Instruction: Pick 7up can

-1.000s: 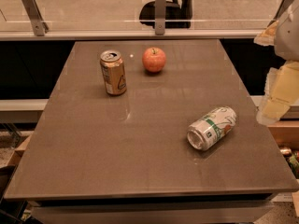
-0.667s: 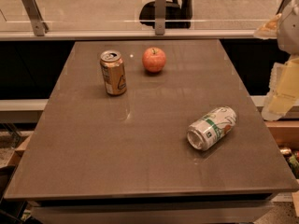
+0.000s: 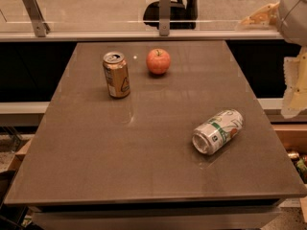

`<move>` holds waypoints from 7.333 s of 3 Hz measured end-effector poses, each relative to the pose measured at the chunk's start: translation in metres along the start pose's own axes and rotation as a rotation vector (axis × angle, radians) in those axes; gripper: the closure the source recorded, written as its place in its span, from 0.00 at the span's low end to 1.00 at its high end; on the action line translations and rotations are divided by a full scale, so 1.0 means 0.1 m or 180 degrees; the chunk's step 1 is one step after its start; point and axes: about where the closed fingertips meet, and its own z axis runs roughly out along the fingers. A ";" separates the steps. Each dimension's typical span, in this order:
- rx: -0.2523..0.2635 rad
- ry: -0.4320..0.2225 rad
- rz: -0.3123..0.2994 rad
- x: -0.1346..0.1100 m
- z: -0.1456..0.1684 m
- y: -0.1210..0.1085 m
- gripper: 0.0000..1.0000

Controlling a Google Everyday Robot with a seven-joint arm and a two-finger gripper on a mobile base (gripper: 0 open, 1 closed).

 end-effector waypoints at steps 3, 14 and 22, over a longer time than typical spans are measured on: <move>-0.0420 -0.0303 -0.1614 -0.36 0.50 0.38 0.00; -0.0780 -0.0314 -0.1472 -0.28 1.72 0.40 0.87; -0.0225 -0.0777 -0.1047 -0.64 0.22 -0.45 1.00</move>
Offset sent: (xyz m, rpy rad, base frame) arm -0.0785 0.0435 -0.1005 -0.0788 0.1709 0.8334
